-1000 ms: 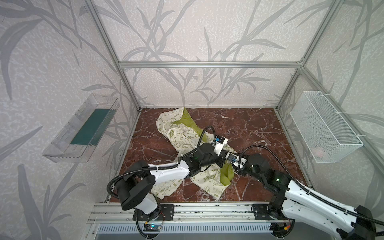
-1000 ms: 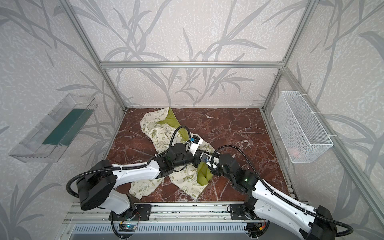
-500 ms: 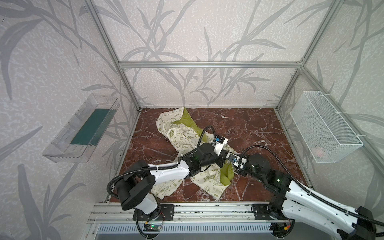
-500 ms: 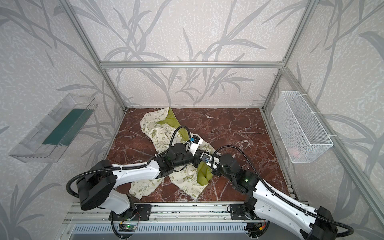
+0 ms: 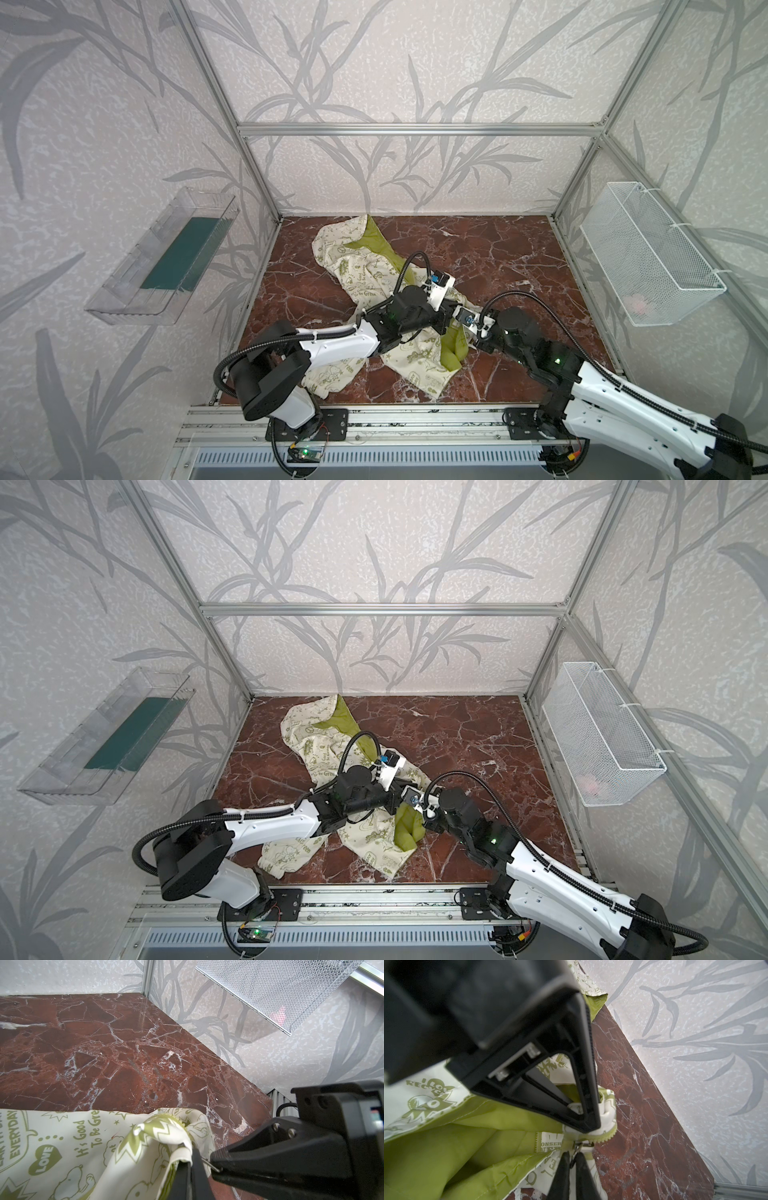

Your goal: Zip up the jacket

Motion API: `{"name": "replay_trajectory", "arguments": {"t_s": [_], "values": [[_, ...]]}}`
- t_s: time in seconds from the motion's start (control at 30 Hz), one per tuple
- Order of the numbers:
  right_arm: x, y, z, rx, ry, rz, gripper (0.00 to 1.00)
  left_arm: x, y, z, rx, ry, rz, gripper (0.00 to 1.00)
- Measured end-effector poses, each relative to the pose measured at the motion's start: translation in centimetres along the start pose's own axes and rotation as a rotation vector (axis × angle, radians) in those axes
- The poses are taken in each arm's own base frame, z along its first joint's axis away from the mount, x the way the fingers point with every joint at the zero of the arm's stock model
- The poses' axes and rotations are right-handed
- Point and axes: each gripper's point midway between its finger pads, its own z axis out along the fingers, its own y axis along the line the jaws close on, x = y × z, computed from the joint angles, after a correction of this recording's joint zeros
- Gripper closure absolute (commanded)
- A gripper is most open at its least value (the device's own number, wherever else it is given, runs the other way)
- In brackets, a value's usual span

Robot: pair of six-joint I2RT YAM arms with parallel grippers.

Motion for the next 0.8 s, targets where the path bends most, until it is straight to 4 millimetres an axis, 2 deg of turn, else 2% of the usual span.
{"name": "replay_trajectory", "arguments": {"t_s": [0.23, 0.8], "values": [[0.13, -0.75, -0.14, 0.019, -0.002, 0.035, 0.98, 0.01, 0.00, 0.00, 0.000, 0.000, 0.001, 1.00], [0.16, -0.82, 0.34, 0.016, 0.000, 0.042, 0.90, 0.07, 0.10, -0.02, -0.002, 0.001, 0.003, 1.00]]}}
